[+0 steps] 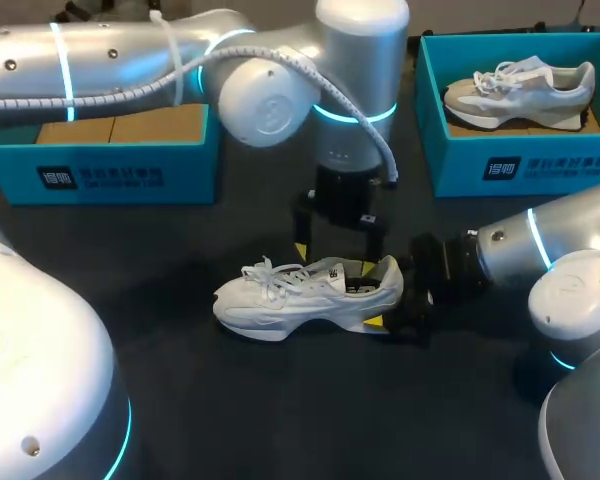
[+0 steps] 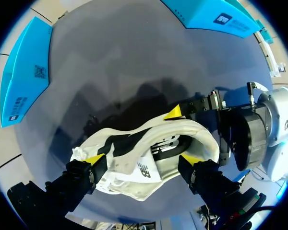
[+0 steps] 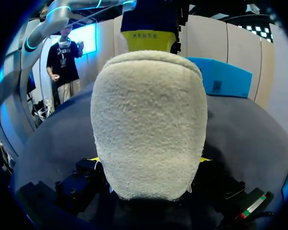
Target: Take the shoe out of the shoebox, open the shoe tongue, remove and reinsert the insole, then place the shoe into the shoebox
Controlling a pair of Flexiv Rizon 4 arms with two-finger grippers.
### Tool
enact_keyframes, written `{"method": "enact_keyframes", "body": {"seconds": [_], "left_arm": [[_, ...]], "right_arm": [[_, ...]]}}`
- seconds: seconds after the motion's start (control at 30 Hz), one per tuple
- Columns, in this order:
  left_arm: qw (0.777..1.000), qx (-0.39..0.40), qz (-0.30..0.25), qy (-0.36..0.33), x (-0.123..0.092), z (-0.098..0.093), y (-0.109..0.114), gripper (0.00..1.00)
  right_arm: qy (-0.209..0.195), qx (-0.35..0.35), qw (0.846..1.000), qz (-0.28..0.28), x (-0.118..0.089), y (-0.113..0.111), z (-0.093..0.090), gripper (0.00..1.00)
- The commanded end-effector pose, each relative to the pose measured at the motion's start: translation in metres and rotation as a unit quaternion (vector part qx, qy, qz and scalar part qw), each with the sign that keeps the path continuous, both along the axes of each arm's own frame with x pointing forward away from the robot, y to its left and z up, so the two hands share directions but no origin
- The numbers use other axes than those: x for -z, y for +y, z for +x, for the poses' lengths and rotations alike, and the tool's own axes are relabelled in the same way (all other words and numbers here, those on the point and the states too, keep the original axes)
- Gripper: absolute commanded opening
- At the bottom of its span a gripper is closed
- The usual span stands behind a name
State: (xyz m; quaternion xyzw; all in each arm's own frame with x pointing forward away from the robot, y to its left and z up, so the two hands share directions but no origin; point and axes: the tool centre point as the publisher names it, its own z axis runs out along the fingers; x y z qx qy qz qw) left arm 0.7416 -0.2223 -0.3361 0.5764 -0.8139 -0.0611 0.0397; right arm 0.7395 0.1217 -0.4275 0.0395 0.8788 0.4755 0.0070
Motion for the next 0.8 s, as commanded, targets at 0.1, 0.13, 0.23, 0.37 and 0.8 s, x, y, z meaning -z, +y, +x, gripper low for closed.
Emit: {"method": "enact_keyframes", "body": {"seconds": [0.1,0.13,0.23,0.37,0.8], "left_arm": [[1.000,0.002,0.012,0.006,0.011,-0.001,-0.006,1.00],[1.000,0.002,0.012,0.006,0.012,-0.001,-0.005,1.00],[1.000,0.001,0.016,0.008,0.016,-0.001,-0.004,1.00],[1.000,0.003,0.027,0.008,0.021,-0.003,-0.003,1.00],[0.999,-0.001,0.053,0.011,0.040,-0.007,0.003,1.00]], "right_arm": [[0.000,0.000,1.000,-0.002,0.001,0.002,-0.001,0.00],[0.000,0.000,1.000,-0.002,0.001,0.002,-0.001,0.00],[0.000,0.000,1.000,-0.002,0.001,0.002,-0.001,0.00],[0.000,0.000,1.000,-0.002,0.001,0.002,-0.001,0.00],[0.000,0.000,1.000,-0.002,0.001,0.002,-0.001,0.00]]}}
